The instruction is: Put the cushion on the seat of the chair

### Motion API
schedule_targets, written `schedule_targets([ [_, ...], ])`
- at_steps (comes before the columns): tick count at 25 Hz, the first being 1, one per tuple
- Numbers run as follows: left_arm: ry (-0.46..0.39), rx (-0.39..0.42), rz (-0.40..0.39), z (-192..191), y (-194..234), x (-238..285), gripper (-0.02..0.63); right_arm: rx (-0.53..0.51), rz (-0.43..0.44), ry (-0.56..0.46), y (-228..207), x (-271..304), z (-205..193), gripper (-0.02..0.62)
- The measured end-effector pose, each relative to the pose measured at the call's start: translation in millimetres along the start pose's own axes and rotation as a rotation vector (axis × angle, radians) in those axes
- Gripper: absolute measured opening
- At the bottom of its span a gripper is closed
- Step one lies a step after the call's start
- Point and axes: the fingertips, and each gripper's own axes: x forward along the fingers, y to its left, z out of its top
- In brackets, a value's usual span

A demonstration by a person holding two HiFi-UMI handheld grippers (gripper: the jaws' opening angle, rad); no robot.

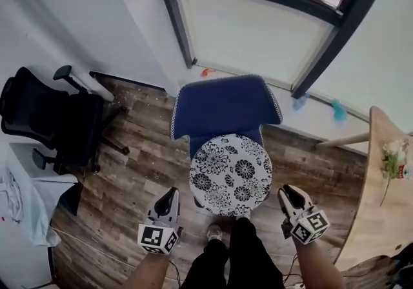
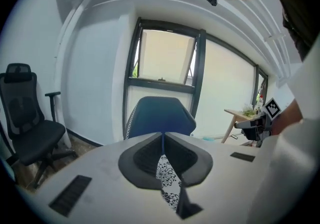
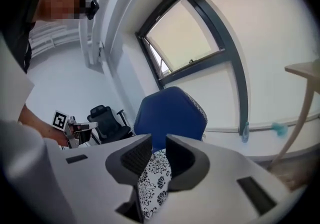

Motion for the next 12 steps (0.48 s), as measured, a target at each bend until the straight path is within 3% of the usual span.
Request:
schedule_targets([
  [4, -0.051, 0.015, 0.012, 41, 2, -28, 0.012, -0.046, 0.008, -0.053, 30, -16, 51, 0.057],
  [12, -0.112, 0.022, -0.004, 102, -12, -51, 0.012, -0.108, -0.012, -0.131, 72, -35, 120, 0.034],
])
